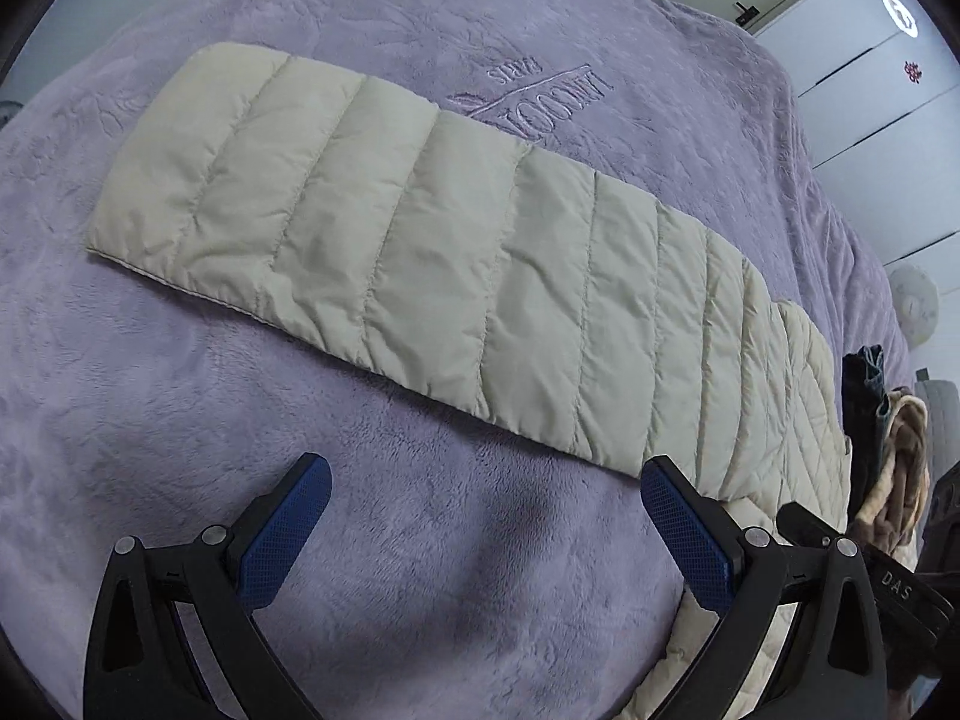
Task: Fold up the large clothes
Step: 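Grasp the jacket sleeve cuff with the left tool and lift it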
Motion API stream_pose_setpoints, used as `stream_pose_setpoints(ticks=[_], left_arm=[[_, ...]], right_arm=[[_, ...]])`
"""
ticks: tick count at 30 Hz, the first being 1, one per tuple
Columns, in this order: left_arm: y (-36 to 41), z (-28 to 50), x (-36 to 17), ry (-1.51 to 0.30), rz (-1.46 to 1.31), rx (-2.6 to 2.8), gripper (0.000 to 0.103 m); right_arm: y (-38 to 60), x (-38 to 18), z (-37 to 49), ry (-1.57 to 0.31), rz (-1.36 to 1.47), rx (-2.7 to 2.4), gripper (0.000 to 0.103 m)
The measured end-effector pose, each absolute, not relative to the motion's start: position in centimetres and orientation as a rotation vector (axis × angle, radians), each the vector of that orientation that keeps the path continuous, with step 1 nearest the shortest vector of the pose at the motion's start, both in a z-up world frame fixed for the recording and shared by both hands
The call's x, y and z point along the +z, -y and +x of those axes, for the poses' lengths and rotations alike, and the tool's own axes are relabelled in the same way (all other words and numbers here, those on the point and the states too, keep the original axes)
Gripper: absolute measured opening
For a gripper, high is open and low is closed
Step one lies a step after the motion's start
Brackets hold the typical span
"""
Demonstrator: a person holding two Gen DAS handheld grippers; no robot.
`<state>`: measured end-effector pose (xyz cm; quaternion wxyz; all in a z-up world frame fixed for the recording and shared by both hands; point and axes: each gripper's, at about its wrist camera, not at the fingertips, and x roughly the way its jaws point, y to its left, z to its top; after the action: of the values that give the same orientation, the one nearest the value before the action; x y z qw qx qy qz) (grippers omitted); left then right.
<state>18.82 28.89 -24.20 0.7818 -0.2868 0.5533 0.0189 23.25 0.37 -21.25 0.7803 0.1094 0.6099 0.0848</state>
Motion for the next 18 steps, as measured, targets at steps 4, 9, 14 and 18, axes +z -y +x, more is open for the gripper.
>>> stream_pose_setpoints(ticks=[4, 9, 14, 18], left_arm=[[-29.3, 20.3, -25.8, -1.165, -0.673, 0.048, 0.103], [-30.8, 21.9, -26.9, -1.093, -0.732, 0.106, 0.103], [-32.5, 23.0, -26.2, -1.040, -0.717, 0.237, 0.065], [-33.7, 23.6, -25.2, -1.025, -0.734, 0.190, 0.013]], right_arm=[[-1.8, -22.9, 25.9, -1.274, 0.212, 0.244, 0.031], [-1.6, -26.6, 27.9, -1.311, 0.245, 0.244, 0.031], [-1.5, -28.1, 28.3, -1.303, 0.273, 0.247, 0.028], [-1.6, -28.3, 28.5, -1.293, 0.284, 0.247, 0.028]])
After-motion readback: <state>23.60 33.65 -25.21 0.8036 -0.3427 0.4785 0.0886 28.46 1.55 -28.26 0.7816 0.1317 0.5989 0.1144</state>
